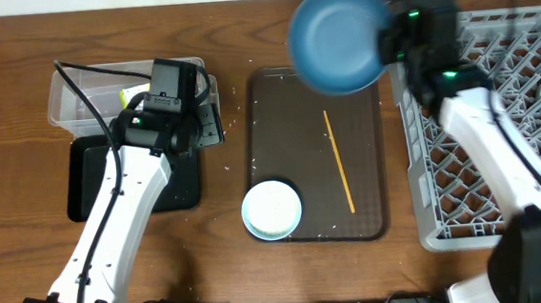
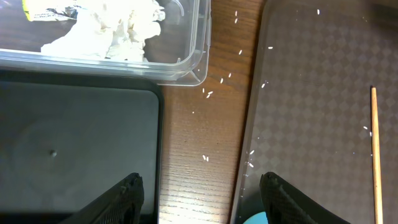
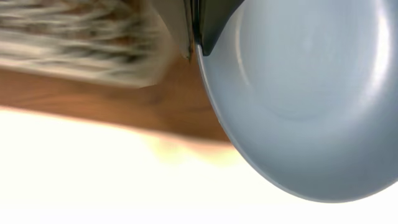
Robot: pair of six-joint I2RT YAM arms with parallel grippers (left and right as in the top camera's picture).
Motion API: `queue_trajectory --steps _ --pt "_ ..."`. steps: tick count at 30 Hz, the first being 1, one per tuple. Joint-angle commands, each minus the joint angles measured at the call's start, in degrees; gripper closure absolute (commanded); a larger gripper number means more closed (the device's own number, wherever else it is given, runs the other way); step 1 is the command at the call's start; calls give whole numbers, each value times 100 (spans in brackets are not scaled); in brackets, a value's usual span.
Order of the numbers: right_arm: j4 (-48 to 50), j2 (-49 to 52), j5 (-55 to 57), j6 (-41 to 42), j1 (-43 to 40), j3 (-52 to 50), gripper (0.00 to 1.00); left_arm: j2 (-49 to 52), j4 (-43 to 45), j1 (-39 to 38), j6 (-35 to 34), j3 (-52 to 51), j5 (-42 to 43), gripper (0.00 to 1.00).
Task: Sort waste into correct bins and load items into the dishwasher rack
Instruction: 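Carry the blue plate right and stand it upright in the rack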
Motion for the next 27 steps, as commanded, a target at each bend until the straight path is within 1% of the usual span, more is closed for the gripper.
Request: queue_trajectory --steps 1,5,7,10,13,17,24,27 --pt "105 -328 1193 -990 -341 39 99 31 -13 -2 -24 13 -70 37" --pt "560 -455 2444 -1902 -704 39 99 31 -13 -2 -22 13 -70 37" --pt "966 -442 3147 -2688 -896 39 99 31 -13 -2 -22 13 -70 37" --pt "1335 -442 3615 -3600 -1095 39 99 31 -13 -2 -22 13 -70 37" --pt "1626 -433 3762 -4395 -1344 39 99 31 -11 -2 -22 13 -70 37" --pt "1733 -330 3768 -4878 -1646 39 99 31 -13 -2 -20 13 -70 37" --pt "1875 105 4225 -4905 -2022 39 99 31 -15 -2 0 13 -72 37" --pt "2061 284 4430 -5149 -2127 39 99 31 -15 -2 0 13 -72 37"
